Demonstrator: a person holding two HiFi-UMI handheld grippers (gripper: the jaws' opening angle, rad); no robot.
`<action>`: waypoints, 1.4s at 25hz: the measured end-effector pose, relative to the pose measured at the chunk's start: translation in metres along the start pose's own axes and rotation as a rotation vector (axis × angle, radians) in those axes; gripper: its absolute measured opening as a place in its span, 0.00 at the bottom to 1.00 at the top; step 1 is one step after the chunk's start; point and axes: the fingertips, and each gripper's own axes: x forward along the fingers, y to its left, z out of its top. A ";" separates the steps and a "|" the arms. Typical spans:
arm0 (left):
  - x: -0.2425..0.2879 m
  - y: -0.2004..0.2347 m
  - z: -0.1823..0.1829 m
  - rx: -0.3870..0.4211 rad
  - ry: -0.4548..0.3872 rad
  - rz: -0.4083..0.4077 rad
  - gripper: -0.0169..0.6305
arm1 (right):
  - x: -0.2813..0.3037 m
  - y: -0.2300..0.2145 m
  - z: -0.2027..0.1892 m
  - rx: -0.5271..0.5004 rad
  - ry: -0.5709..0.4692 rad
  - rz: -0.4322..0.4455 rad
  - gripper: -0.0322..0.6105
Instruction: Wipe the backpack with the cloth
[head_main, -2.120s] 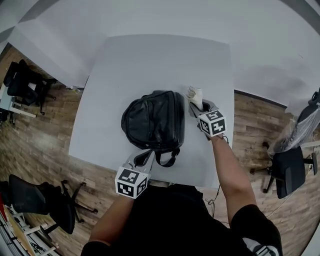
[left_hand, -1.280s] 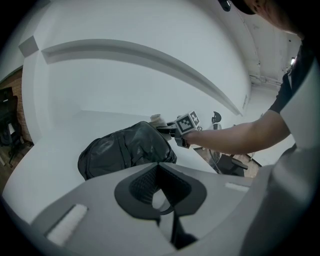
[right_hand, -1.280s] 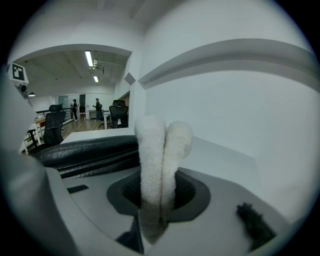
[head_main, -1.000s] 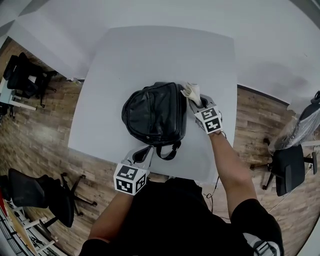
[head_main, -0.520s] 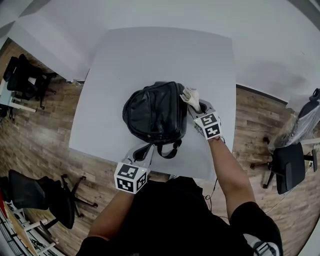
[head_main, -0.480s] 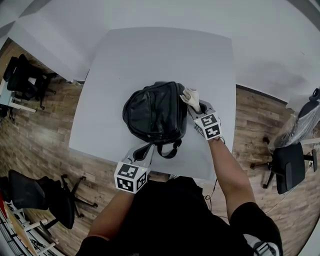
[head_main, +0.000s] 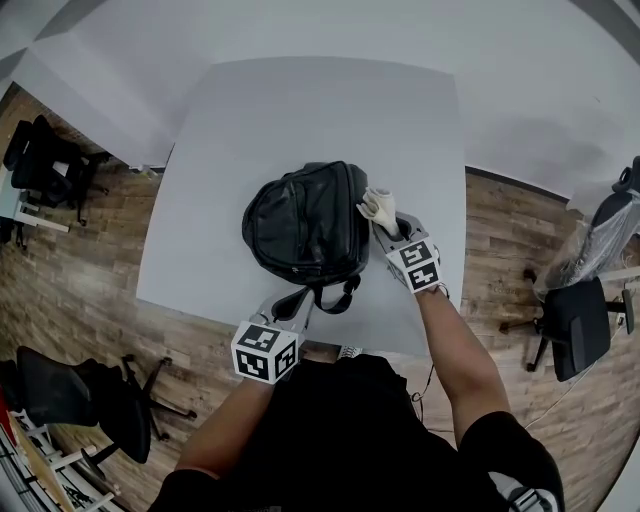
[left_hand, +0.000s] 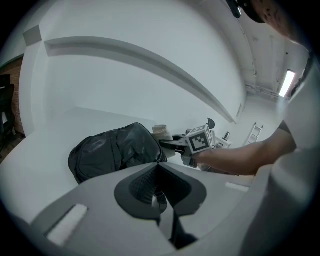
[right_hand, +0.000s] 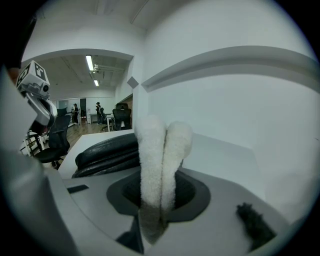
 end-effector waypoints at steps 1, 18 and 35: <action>0.000 0.000 0.000 -0.006 0.001 -0.003 0.04 | -0.002 0.001 -0.001 0.004 0.000 0.000 0.19; -0.003 0.003 -0.004 -0.015 -0.016 0.004 0.04 | -0.031 0.046 -0.016 0.087 -0.015 0.015 0.19; -0.014 0.003 -0.004 -0.016 -0.039 0.026 0.04 | -0.058 0.087 -0.042 0.123 0.012 0.065 0.19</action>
